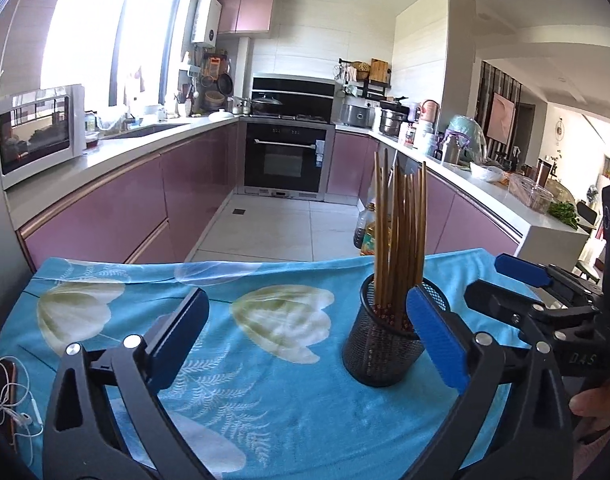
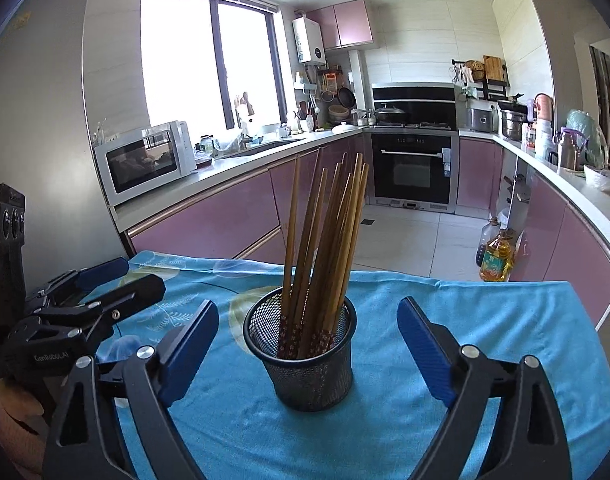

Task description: Organize utensils

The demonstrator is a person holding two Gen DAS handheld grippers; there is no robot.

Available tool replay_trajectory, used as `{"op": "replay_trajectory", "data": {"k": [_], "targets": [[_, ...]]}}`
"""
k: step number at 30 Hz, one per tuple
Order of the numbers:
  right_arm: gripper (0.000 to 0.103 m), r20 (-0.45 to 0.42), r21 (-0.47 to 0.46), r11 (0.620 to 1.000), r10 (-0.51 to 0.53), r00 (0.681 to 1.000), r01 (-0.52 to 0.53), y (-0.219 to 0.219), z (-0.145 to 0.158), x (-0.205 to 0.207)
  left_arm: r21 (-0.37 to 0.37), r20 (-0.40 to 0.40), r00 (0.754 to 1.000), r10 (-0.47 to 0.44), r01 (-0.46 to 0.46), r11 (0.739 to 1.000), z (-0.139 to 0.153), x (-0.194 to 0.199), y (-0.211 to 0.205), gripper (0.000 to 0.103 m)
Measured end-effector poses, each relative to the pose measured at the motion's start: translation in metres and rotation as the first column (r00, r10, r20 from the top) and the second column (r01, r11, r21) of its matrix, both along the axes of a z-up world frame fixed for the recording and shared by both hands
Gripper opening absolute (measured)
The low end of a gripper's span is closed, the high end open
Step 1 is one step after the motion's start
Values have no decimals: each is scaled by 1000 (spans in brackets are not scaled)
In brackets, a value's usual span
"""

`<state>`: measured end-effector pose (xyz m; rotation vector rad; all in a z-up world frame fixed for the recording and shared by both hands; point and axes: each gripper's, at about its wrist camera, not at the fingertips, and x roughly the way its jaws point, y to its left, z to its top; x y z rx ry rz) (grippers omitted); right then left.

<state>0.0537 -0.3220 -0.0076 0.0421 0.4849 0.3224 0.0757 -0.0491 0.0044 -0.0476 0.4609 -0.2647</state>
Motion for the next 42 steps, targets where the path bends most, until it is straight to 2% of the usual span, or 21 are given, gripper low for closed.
{"op": "replay_trajectory", "data": {"k": [2, 9, 14, 22, 26, 31, 42], "targets": [[96, 24, -32, 999, 1, 1000, -1, 6, -2, -10, 15, 15, 1000, 21, -21, 1000, -1, -9, 5, 97], [96, 108, -50, 999, 8, 994, -3, 19, -7, -37, 27, 52, 995, 90, -91, 995, -5, -35, 21, 97], [96, 151, -33, 999, -9, 988, 14, 20, -12, -49, 21, 119, 986, 113, -117, 993, -3, -55, 28, 97], [96, 188, -14, 999, -45, 981, 48, 19, -16, -62, -34, 180, 974, 140, -136, 990, -3, -83, 36, 97], [96, 198, -6, 998, -54, 979, 56, 19, -17, -65, -17, 213, 965, 150, -150, 989, 0, -91, 32, 97], [96, 212, -4, 998, -65, 975, 67, 20, -18, -67, -31, 238, 957, 167, -164, 986, 2, -100, 34, 97], [96, 246, 9, 996, -86, 965, 86, 21, -16, -74, -37, 250, 951, 184, -180, 983, 0, -104, 35, 97]]}}
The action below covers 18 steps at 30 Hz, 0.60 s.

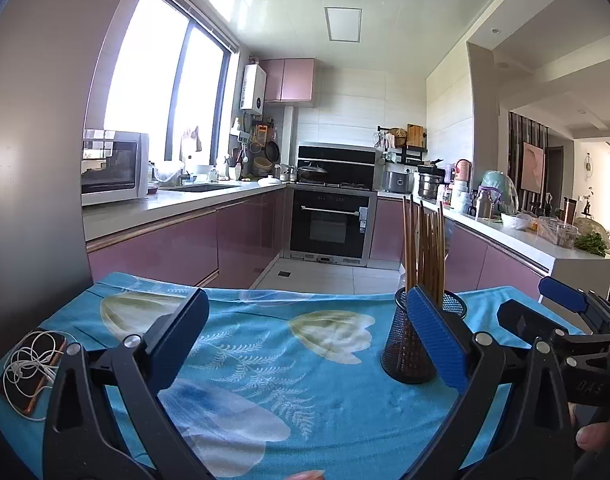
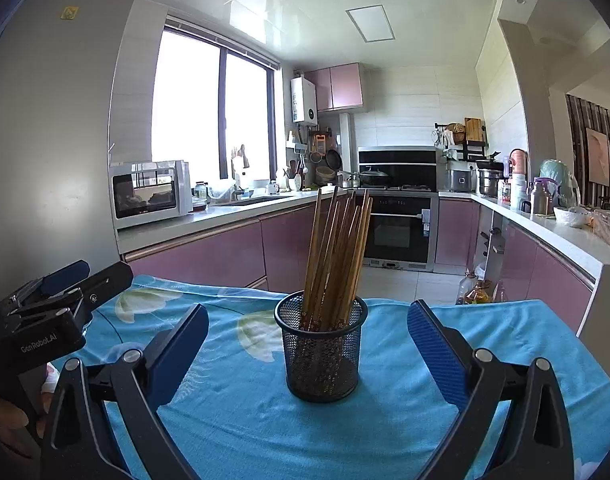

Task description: Organize utensils

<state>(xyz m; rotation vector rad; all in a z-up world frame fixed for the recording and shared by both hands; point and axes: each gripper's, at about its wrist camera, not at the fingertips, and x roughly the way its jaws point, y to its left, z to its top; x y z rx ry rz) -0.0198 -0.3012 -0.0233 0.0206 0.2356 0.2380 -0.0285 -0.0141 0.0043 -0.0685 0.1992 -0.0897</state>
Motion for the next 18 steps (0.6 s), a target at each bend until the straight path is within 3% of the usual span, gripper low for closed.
{"op": "replay_trajectory", "data": {"k": [18], "targets": [[96, 42, 18, 1000, -26, 999, 25, -3, 2, -6, 8, 31, 999, 23, -23, 1000, 0, -5, 1, 97]]}}
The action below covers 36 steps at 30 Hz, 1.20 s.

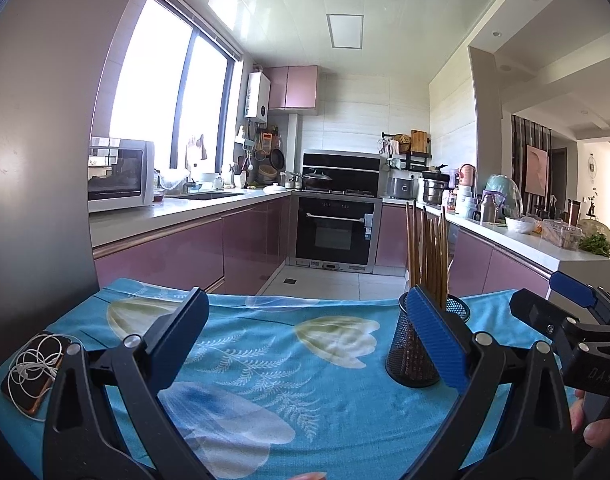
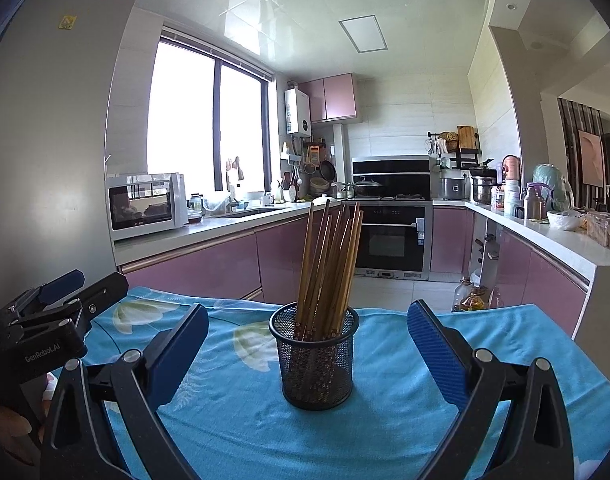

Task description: Organize utensils

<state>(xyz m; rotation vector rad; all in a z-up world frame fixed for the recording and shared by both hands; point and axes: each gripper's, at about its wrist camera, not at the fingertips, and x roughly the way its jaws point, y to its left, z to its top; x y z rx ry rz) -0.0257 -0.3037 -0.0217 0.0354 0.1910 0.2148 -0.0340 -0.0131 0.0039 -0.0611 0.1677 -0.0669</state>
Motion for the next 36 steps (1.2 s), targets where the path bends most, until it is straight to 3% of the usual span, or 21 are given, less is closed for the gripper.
{"op": "replay_trajectory", "data": {"k": [36], "targets": [[96, 1, 10, 1000, -4, 1000, 4, -1, 0, -1, -5, 11, 1000, 3, -3, 1000, 0, -3, 2, 97]]}}
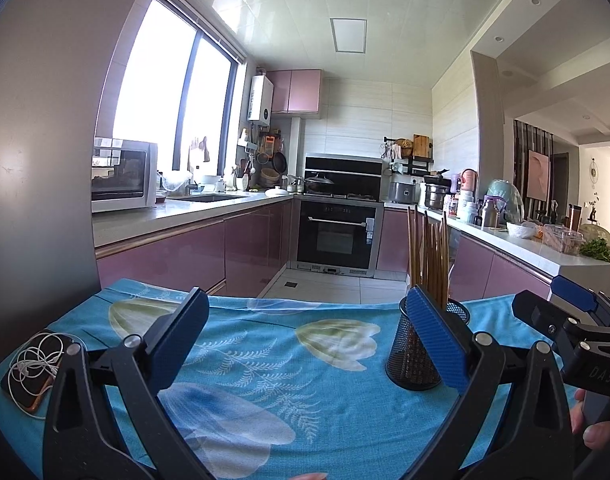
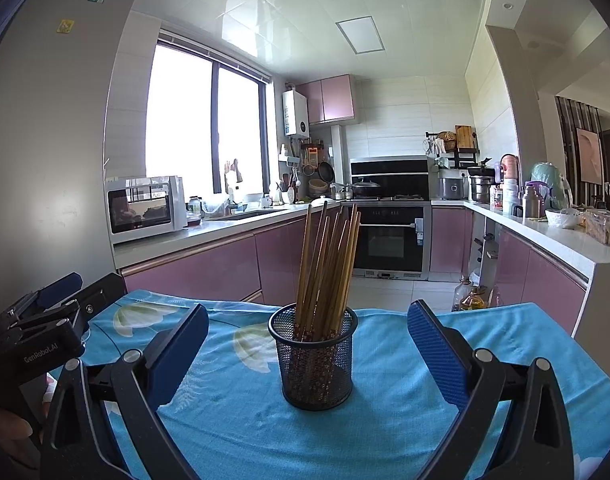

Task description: Organize utensils

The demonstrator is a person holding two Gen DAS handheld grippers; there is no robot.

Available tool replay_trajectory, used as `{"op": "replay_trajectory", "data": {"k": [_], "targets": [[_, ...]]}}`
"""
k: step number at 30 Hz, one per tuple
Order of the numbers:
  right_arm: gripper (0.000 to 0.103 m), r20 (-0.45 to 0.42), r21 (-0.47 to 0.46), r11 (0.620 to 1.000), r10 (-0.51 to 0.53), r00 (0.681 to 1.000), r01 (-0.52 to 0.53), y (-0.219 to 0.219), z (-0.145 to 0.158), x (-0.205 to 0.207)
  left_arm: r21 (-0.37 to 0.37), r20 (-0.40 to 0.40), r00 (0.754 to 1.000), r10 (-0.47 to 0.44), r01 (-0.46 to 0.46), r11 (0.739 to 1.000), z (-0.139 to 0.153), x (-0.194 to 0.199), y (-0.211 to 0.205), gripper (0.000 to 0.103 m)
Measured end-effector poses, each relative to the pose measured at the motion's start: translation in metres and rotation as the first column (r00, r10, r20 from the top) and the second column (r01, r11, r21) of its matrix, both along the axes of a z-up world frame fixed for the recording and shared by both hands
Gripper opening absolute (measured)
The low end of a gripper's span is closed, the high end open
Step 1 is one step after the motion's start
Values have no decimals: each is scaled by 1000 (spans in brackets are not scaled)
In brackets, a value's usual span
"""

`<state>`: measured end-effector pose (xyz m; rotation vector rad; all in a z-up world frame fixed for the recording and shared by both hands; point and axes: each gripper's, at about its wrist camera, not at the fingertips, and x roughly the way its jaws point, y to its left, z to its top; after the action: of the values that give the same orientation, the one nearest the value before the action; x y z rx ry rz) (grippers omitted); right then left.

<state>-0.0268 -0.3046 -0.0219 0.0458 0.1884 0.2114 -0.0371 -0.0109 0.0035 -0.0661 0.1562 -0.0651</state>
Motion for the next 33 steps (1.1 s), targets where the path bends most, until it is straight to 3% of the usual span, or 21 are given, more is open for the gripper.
{"op": "replay_trajectory", "data": {"k": [33], "targets": [[96, -10, 1, 1000, -9, 1000, 9, -2, -2, 0, 0, -5, 1000, -1, 1, 1000, -2, 0, -1, 97]]}}
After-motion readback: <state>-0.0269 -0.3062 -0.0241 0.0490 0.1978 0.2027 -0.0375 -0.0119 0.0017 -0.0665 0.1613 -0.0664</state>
